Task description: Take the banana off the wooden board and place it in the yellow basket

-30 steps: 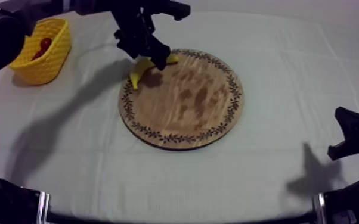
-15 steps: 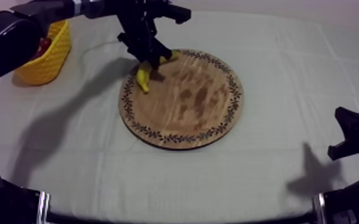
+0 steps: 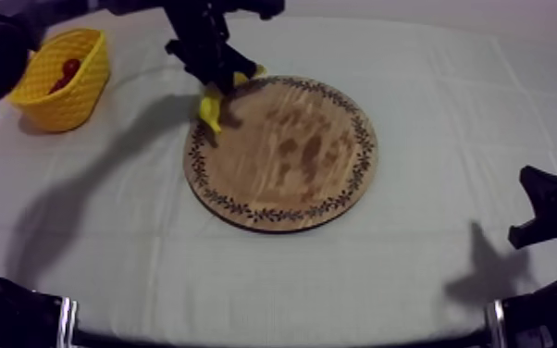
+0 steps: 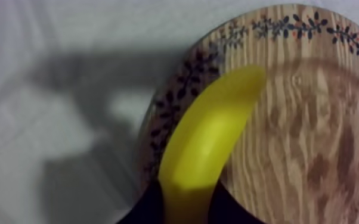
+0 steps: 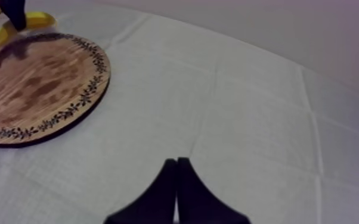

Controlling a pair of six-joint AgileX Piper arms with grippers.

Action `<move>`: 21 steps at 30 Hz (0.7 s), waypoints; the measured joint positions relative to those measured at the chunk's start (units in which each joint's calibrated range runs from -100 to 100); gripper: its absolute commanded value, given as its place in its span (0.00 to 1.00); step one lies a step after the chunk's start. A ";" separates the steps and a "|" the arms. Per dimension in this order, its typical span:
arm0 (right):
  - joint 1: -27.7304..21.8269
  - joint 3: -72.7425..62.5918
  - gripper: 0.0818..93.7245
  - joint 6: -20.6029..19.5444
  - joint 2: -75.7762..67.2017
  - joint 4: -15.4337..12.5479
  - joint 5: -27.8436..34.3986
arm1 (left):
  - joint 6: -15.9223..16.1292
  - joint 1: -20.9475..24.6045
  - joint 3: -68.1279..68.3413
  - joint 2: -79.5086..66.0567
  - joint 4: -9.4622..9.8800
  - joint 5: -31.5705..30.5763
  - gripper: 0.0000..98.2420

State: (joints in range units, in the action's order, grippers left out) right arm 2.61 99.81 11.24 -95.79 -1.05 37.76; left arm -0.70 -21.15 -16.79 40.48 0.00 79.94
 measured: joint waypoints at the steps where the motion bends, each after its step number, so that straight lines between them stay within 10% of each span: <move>1: 0.00 0.00 0.00 0.00 0.00 0.00 0.00 | -0.43 0.18 1.33 -2.10 0.61 0.43 0.10; 21: 0.00 0.00 0.00 0.00 0.00 0.00 0.06 | 0.21 11.81 10.35 -35.36 5.45 8.21 0.12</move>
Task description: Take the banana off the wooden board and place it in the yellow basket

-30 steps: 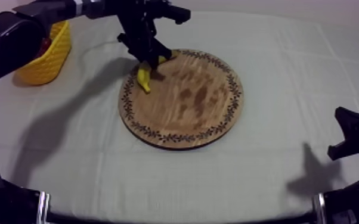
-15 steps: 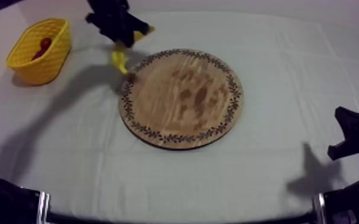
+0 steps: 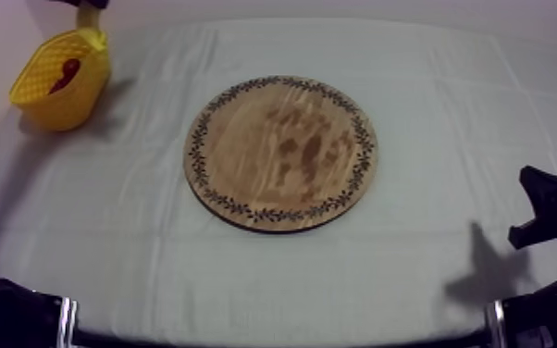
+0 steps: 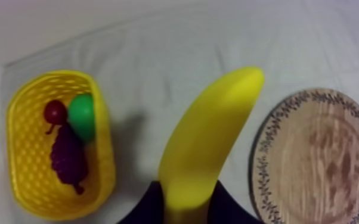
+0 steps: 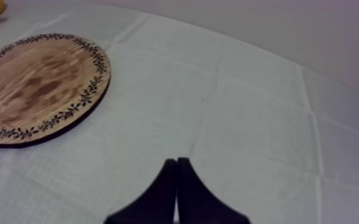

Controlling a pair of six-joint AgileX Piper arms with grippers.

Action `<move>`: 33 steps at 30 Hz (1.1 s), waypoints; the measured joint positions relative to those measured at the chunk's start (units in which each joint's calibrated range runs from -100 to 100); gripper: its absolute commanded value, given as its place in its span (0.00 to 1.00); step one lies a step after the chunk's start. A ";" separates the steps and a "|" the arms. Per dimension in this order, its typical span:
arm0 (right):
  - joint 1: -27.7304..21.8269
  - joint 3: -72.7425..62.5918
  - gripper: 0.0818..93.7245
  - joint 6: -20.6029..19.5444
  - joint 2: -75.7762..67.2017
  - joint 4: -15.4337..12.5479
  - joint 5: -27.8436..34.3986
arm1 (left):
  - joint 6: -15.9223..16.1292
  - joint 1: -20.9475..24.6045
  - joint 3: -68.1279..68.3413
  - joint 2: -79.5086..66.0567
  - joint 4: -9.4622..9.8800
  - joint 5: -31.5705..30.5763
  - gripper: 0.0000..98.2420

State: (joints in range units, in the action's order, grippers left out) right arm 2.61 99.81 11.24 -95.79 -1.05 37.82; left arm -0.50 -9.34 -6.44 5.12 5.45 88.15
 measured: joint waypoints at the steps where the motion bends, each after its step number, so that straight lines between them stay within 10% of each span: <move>1: 0.00 0.00 0.00 0.00 0.00 0.00 0.00 | 0.30 0.59 -0.16 0.00 0.00 0.00 0.12; 17: 0.07 0.00 0.00 0.00 0.00 0.00 0.00 | 4.34 10.39 -4.31 7.80 -1.35 -0.06 0.22; 33: 0.07 0.00 0.00 0.00 0.00 0.00 -0.04 | 4.73 12.90 -1.83 10.45 -1.35 -0.45 0.74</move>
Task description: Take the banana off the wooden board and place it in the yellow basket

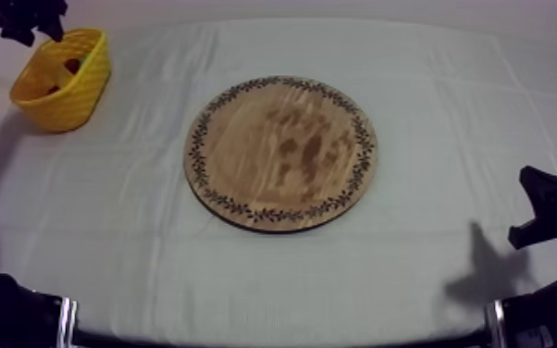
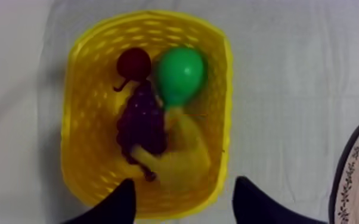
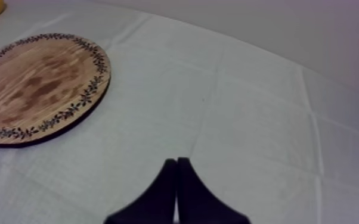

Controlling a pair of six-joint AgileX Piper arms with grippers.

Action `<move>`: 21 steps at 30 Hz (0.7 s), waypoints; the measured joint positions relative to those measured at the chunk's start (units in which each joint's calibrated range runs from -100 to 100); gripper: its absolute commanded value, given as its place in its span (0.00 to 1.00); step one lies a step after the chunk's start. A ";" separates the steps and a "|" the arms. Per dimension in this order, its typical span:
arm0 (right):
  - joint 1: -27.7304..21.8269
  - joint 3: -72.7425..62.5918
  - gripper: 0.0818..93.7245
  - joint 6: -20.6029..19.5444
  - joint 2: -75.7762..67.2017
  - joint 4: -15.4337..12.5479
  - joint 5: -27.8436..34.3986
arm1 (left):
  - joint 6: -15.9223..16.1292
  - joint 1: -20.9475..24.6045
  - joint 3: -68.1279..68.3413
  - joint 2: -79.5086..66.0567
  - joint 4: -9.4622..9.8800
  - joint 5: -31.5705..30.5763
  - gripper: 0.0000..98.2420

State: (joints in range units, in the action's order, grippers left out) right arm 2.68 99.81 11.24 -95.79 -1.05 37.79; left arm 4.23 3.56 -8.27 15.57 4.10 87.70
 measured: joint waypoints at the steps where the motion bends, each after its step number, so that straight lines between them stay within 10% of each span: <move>1: 0.00 0.00 0.00 0.00 0.00 0.00 0.00 | -0.17 0.07 0.58 -0.68 0.06 0.00 0.75; 9: 0.00 0.00 0.00 0.03 0.00 0.00 0.00 | -1.78 0.40 6.69 -8.64 0.20 0.00 0.71; 21: 0.00 0.00 0.00 0.03 0.00 0.00 0.01 | -4.74 -1.11 22.84 -29.65 0.32 -5.62 0.36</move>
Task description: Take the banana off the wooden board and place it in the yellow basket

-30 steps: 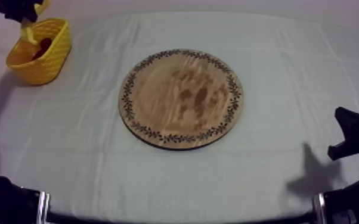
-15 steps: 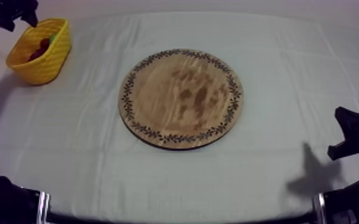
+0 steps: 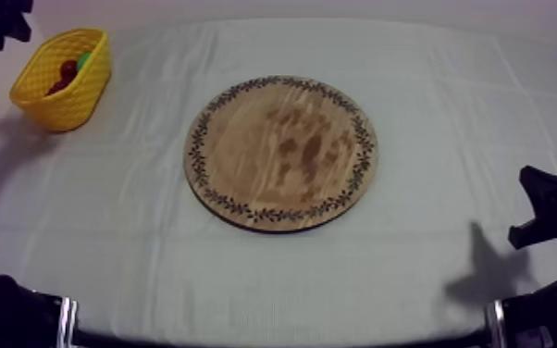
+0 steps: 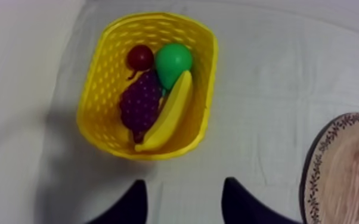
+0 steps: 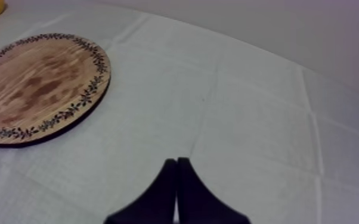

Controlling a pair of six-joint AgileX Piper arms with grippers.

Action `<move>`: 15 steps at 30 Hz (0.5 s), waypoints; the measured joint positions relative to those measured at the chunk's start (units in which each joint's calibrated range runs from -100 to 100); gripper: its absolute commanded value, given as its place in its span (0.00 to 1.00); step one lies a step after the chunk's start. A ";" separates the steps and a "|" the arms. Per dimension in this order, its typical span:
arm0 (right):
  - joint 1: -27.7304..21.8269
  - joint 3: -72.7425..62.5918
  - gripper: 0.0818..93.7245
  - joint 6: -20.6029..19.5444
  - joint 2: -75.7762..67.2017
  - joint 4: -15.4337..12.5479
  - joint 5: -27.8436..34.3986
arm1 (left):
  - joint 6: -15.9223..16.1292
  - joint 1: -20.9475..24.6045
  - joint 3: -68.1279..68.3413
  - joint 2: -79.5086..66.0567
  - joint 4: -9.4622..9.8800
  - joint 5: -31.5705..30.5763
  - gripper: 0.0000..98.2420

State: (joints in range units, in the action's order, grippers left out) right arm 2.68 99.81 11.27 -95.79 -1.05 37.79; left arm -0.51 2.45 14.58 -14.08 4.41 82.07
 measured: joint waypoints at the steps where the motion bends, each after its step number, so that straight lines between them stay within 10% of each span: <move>1: 0.00 0.00 0.00 0.00 0.00 0.00 0.00 | -0.10 0.00 0.98 -1.56 0.00 -0.32 0.33; 15: 0.00 0.00 0.00 0.00 0.00 0.00 0.00 | -0.35 -0.80 22.48 -29.08 -0.78 -12.26 0.01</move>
State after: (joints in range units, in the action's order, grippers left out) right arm 2.68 99.81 11.27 -95.79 -1.05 37.79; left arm -0.86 1.66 37.06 -43.16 3.64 69.82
